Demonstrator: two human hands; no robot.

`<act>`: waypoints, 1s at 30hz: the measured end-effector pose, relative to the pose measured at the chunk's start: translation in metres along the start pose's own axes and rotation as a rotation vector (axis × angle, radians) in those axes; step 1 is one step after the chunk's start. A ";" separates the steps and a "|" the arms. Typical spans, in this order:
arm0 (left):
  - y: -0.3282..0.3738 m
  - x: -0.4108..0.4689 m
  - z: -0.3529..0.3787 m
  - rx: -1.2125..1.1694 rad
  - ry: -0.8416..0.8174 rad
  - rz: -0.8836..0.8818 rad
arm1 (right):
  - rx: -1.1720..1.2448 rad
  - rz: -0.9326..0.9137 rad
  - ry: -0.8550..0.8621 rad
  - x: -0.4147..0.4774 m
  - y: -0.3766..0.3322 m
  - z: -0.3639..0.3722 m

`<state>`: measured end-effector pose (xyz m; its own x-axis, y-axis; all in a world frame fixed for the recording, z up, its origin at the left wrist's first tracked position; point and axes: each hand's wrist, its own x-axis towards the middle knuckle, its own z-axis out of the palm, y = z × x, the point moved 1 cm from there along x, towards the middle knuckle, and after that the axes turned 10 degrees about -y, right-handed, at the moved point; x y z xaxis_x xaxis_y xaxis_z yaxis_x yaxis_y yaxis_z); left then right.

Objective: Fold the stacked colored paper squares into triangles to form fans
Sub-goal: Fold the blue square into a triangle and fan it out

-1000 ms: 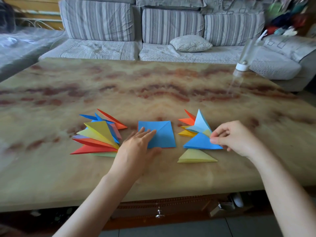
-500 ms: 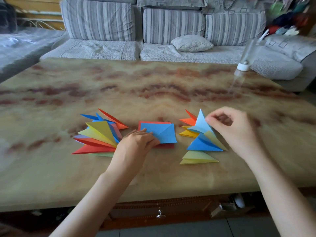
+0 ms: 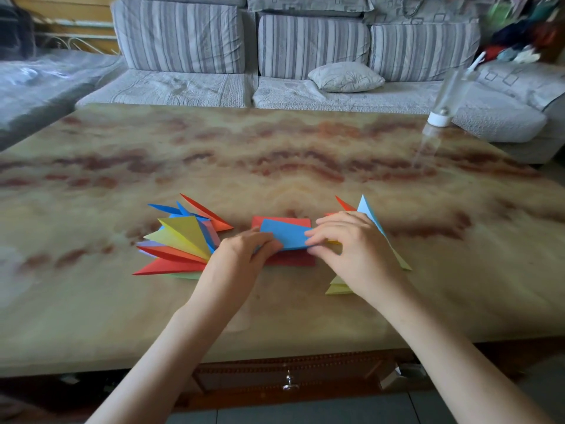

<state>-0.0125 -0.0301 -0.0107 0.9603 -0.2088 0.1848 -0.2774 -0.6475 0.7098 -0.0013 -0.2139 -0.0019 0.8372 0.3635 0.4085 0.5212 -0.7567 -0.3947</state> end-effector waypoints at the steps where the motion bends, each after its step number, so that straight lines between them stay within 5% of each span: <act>1: 0.001 0.000 -0.001 -0.027 0.040 -0.002 | 0.019 0.023 0.052 -0.001 -0.002 -0.002; 6: 0.010 -0.003 -0.009 -0.193 0.180 -0.110 | 0.109 0.115 0.254 -0.006 -0.010 -0.014; 13: 0.017 0.002 -0.012 -1.266 -0.045 -0.443 | 0.109 -0.263 0.173 -0.006 -0.019 -0.009; 18: 0.015 0.000 -0.015 -1.212 -0.009 -0.339 | 0.062 -0.345 0.038 -0.008 -0.019 -0.001; 30: 0.027 -0.006 -0.013 -1.127 -0.207 -0.274 | 0.690 0.163 -0.001 -0.002 -0.022 -0.015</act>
<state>-0.0254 -0.0367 0.0162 0.9323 -0.3455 -0.1071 0.2187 0.3025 0.9277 -0.0171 -0.2066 0.0183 0.9134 0.2759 0.2991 0.3749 -0.2848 -0.8822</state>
